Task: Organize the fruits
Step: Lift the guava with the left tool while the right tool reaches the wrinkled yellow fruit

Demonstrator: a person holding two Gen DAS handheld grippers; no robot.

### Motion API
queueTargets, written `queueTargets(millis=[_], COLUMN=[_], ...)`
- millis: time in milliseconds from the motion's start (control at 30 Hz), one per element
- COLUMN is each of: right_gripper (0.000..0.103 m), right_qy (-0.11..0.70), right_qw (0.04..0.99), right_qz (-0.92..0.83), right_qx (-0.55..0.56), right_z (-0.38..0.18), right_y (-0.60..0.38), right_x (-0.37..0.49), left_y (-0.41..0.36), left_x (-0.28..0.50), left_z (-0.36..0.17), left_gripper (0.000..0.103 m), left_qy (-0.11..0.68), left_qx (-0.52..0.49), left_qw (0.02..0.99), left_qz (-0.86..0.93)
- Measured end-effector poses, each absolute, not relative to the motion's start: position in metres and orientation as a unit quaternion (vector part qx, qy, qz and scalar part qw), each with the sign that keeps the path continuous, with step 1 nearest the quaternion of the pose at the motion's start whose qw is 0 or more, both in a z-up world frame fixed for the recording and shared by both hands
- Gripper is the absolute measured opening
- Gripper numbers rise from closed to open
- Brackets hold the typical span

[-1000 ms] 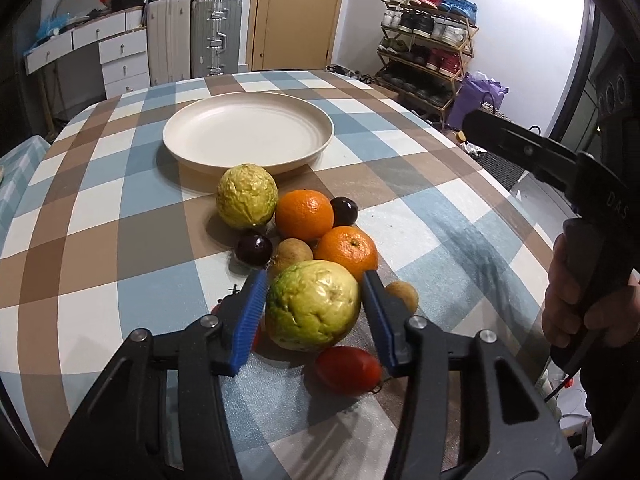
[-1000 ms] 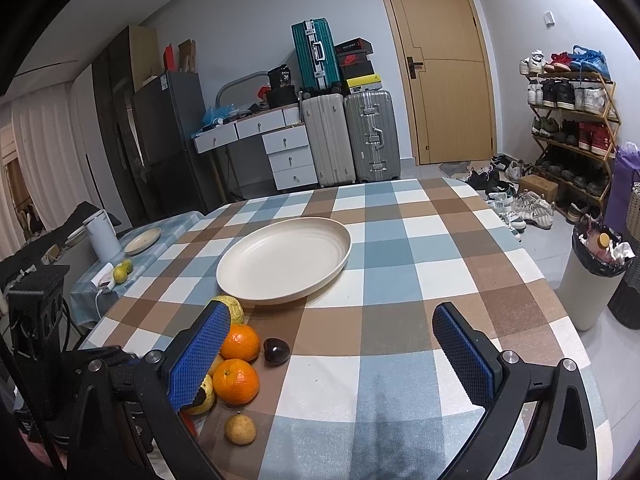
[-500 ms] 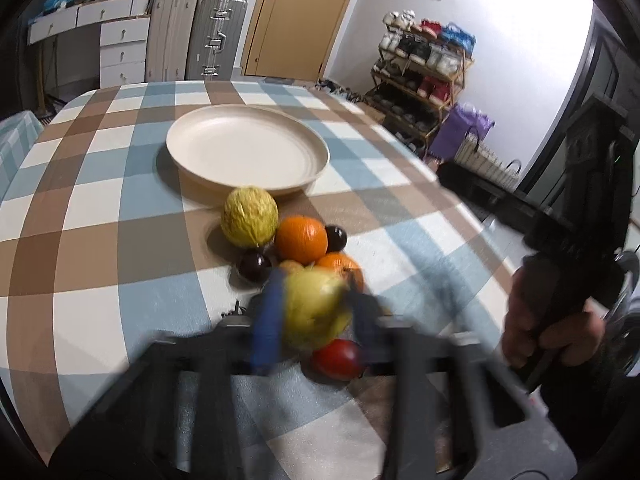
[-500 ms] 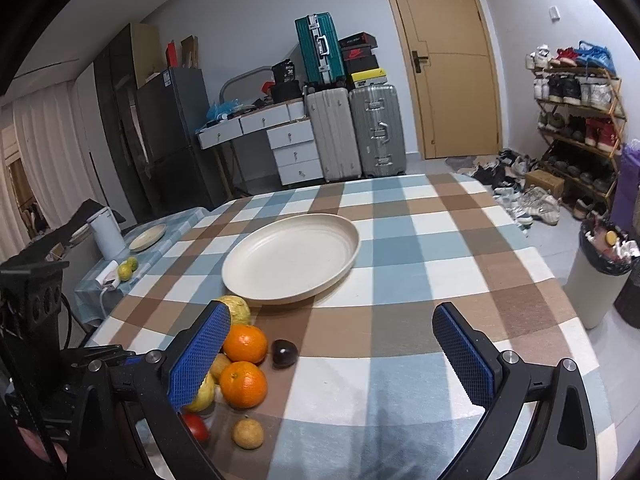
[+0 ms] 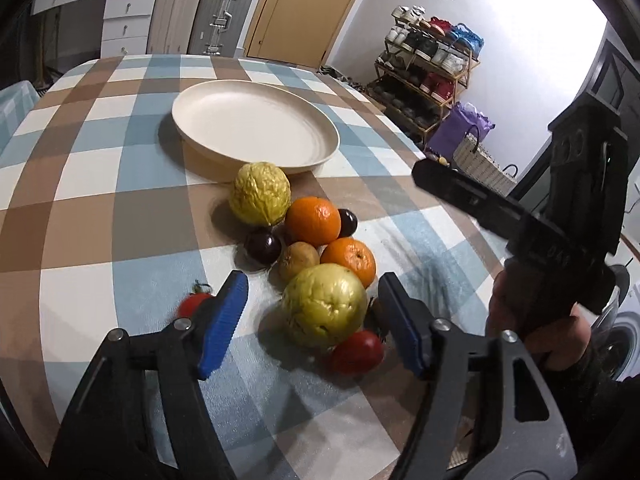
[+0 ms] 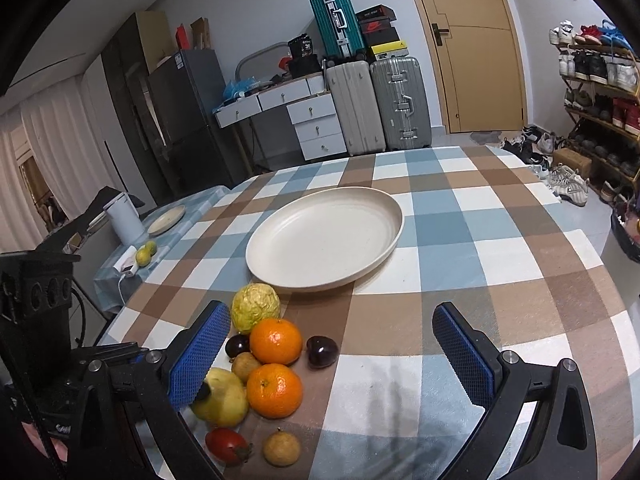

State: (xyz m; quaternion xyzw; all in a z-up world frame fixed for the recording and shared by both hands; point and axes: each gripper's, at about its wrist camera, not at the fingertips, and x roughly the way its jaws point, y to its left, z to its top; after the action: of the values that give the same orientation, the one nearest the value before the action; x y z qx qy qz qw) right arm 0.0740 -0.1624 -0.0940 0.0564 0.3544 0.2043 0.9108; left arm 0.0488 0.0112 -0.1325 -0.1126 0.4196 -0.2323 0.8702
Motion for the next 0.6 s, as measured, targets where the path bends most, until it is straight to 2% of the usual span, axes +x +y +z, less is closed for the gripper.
queueTargets(millis=[233,300,333,600], right_gripper=[0.103,0.103,0.103,0.103], right_qy=[0.344,0.345,0.347,0.356], right_qw=[0.915,0.915,0.914,0.909], right_qz=[0.2,0.199,0.2,0.21], right_qx=[0.064,0.064,0.064,0.056], right_z=[-0.088,-0.089,-0.089,-0.091], right_y=[-0.171,-0.172,-0.172,-0.163], right_x=[0.068,0.068,0.068,0.071], left_y=[-0.003,-0.007,-0.008,-0.001], left_x=[0.048,0.048,0.048,0.05], left_z=[-0.141,-0.144,-0.145,-0.143], left_gripper=[0.063,0.049,0.046,0.046], left_qy=[0.424,0.428,0.43,0.422], left_qx=[-0.085,-0.079,-0.073,-0.087], left_qw=[0.87,0.867,0.868,0.867], left_qz=[-0.236,-0.242,-0.24,-0.249])
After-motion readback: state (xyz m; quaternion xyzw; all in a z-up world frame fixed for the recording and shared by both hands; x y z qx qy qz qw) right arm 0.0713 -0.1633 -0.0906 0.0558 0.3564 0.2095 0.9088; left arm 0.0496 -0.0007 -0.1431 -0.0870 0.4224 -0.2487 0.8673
